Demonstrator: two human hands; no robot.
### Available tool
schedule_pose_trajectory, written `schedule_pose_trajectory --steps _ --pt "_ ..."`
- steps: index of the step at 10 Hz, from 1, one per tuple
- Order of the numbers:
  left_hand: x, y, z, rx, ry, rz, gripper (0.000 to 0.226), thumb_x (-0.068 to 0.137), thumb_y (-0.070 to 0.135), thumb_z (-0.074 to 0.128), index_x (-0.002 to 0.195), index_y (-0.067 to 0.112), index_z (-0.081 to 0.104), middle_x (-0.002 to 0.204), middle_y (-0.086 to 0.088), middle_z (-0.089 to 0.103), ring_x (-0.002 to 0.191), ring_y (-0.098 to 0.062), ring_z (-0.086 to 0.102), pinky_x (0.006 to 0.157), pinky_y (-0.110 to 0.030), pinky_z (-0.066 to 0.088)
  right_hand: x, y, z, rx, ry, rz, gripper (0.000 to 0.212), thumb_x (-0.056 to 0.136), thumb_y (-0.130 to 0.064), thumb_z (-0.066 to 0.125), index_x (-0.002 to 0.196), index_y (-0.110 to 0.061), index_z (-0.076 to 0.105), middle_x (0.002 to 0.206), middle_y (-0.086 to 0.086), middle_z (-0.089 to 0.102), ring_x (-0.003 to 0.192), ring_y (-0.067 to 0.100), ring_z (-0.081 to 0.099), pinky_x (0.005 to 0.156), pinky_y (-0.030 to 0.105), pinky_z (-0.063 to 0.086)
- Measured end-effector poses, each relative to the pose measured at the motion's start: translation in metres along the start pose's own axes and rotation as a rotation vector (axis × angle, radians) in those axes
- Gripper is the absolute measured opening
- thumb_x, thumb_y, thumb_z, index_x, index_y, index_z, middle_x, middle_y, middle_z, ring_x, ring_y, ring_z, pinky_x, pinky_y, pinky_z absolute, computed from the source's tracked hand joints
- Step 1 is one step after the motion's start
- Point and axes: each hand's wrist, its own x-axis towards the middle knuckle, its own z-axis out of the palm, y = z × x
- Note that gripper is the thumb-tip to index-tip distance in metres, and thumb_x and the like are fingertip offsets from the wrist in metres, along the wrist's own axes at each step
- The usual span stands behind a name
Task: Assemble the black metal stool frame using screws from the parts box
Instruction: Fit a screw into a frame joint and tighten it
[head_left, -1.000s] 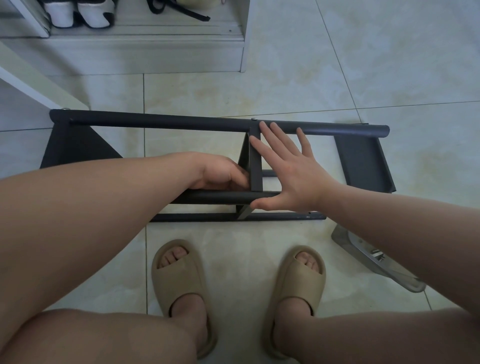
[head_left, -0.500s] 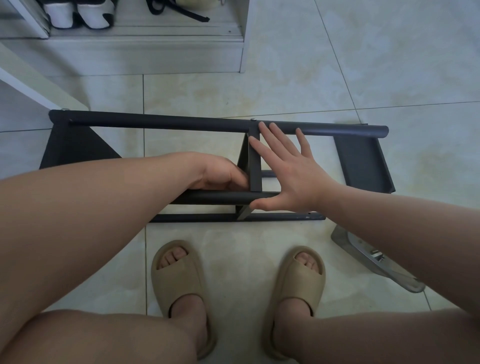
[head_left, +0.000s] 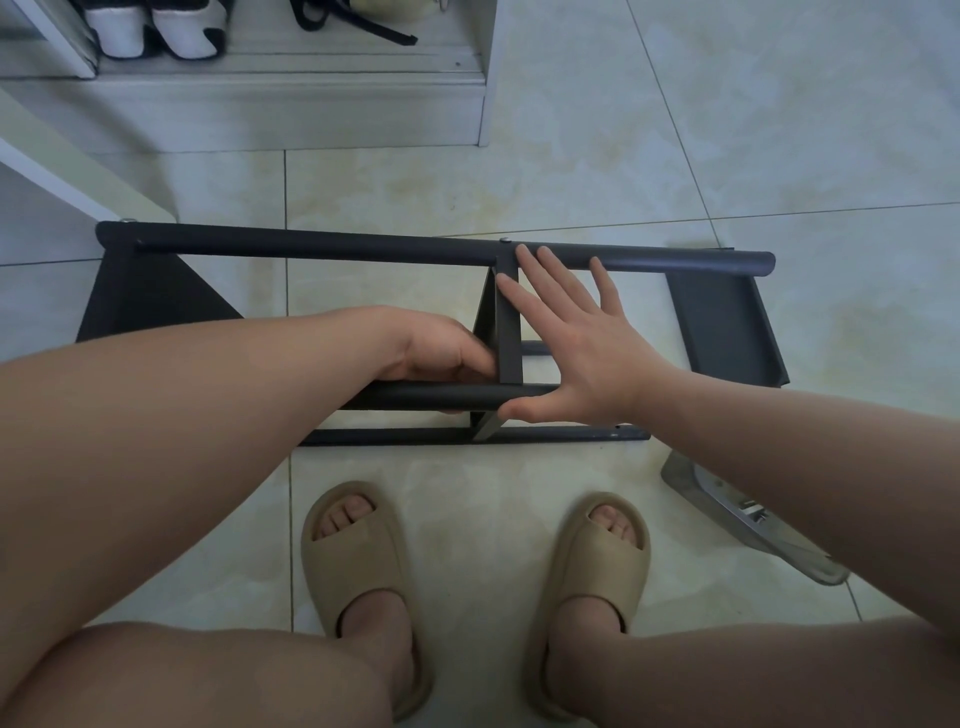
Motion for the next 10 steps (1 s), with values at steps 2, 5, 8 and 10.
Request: schedule_pose_trajectory --steps 2,5,8,10 --pt "0.0000 0.0002 0.0008 -0.065 -0.030 0.062 0.019 0.093 -0.001 0.053 0.093 0.009 0.070 0.085 -0.004 0.076 0.079 -0.015 0.072 0.071 -0.021 0.055 -0.0001 -0.0001 -0.0007 -0.007 -0.008 0.001 0.122 0.069 -0.094 0.035 0.163 -0.024 -0.001 0.169 0.002 -0.018 0.154 0.018 -0.020 0.122 0.059 -0.009" --pt "-0.0012 -0.0007 0.0001 -0.046 -0.036 -0.050 0.020 0.096 0.019 0.056 0.104 0.013 0.073 0.088 -0.002 0.073 0.078 -0.013 0.067 0.076 -0.031 0.053 0.0001 0.0005 0.0005 -0.003 0.002 0.000 0.122 0.069 -0.094 0.035 0.163 -0.024 0.000 0.169 0.002 -0.017 0.154 0.018 -0.019 0.122 0.059 -0.009" --pt "-0.0016 0.0010 0.0017 0.002 0.067 0.051 0.012 0.089 0.003 0.060 0.088 0.005 0.072 0.080 -0.009 0.075 0.070 -0.017 0.071 0.061 -0.019 0.053 -0.0003 0.0001 0.0001 0.007 0.005 -0.003 0.122 0.068 -0.094 0.034 0.163 -0.024 0.001 0.169 0.002 -0.016 0.155 0.019 -0.018 0.122 0.058 -0.011" --pt "-0.0011 -0.0011 0.0004 -0.042 0.031 0.074 0.016 0.090 -0.001 0.058 0.089 0.006 0.073 0.089 -0.013 0.074 0.081 -0.020 0.072 0.073 -0.023 0.057 -0.0004 -0.0003 -0.0004 0.010 0.000 -0.001 0.122 0.068 -0.093 0.034 0.163 -0.024 0.000 0.169 0.001 -0.017 0.155 0.018 -0.019 0.122 0.057 -0.011"
